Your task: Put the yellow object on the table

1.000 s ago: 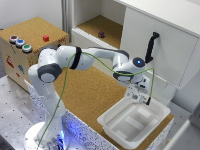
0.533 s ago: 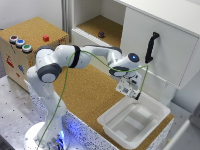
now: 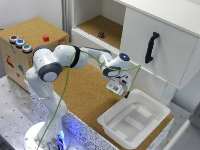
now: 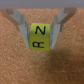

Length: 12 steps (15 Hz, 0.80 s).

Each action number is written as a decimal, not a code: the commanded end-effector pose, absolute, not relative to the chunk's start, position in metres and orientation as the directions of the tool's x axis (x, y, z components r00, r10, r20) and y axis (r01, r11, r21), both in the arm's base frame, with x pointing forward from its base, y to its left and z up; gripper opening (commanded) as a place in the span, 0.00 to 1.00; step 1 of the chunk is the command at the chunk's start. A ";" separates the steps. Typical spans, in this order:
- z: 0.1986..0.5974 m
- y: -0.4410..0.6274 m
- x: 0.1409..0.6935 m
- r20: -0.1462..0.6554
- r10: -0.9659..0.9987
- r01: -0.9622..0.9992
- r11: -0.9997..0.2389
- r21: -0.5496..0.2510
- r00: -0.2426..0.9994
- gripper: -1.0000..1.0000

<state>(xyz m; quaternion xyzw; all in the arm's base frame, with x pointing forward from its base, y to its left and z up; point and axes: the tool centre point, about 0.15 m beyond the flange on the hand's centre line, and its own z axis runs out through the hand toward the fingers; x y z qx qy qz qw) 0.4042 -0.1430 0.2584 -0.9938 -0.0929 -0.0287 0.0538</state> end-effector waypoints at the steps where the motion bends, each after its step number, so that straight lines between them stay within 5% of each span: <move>1: 0.229 -0.106 0.401 0.110 0.084 0.079 -0.995 0.053 0.990 0.00; 4: 0.220 -0.102 0.404 0.121 0.079 0.071 -0.995 0.068 0.989 0.00; 5: 0.226 -0.100 0.407 0.147 0.105 0.090 -0.990 0.105 0.983 1.00; 12: 0.256 -0.112 0.408 0.181 0.118 0.116 -0.993 0.020 0.977 1.00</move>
